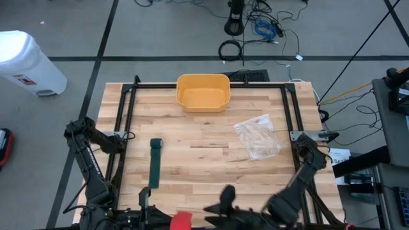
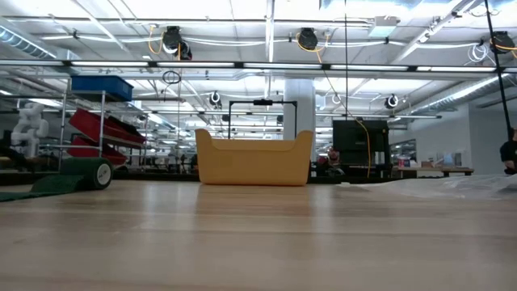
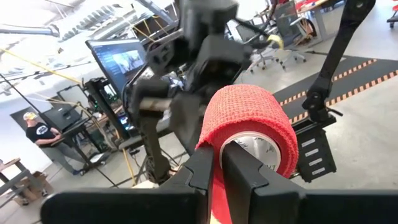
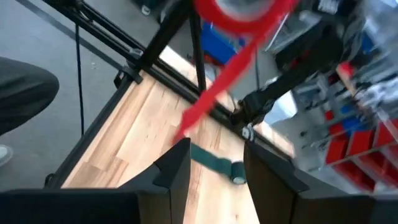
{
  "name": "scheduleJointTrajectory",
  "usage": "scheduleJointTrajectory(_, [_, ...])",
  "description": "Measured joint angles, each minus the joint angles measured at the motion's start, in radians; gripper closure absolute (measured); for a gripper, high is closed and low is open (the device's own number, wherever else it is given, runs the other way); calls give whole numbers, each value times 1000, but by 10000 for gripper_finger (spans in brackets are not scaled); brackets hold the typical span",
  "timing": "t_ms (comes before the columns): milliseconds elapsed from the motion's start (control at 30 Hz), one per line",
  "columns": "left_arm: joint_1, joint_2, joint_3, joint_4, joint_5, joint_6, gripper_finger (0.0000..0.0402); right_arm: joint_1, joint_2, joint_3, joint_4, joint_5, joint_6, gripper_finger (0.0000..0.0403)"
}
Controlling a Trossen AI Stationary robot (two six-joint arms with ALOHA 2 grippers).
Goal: Roll bandage
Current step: Roll the red bandage
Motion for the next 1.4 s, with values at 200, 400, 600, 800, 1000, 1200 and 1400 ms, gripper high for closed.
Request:
scheduleJointTrajectory(200, [12, 0, 0, -1, -1, -1, 372, 113, -6, 0, 39, 191, -64, 271])
scheduleJointTrajectory(400, [57, 0, 0, -6, 10, -6, 372, 155, -7, 0, 155, 409, -166, 271])
scheduleJointTrajectory(600, [92, 0, 0, -22, 94, -31, 372, 137, -7, 0, 146, 412, -166, 271])
scheduleJointTrajectory(800, [94, 0, 0, -30, 104, -31, 372, 112, -7, 0, 172, 337, -167, 271])
scheduleJointTrajectory(1000, [99, 0, 0, -32, 135, -31, 372, 74, -6, 0, 216, 284, -171, 271])
scheduleJointTrajectory(1200, [100, 0, 0, -32, 135, -32, 372, 62, -6, 0, 291, 203, -191, 271])
scheduleJointTrajectory(1400, [105, 0, 0, -32, 135, -38, 372, 51, -6, 0, 311, 172, -194, 271])
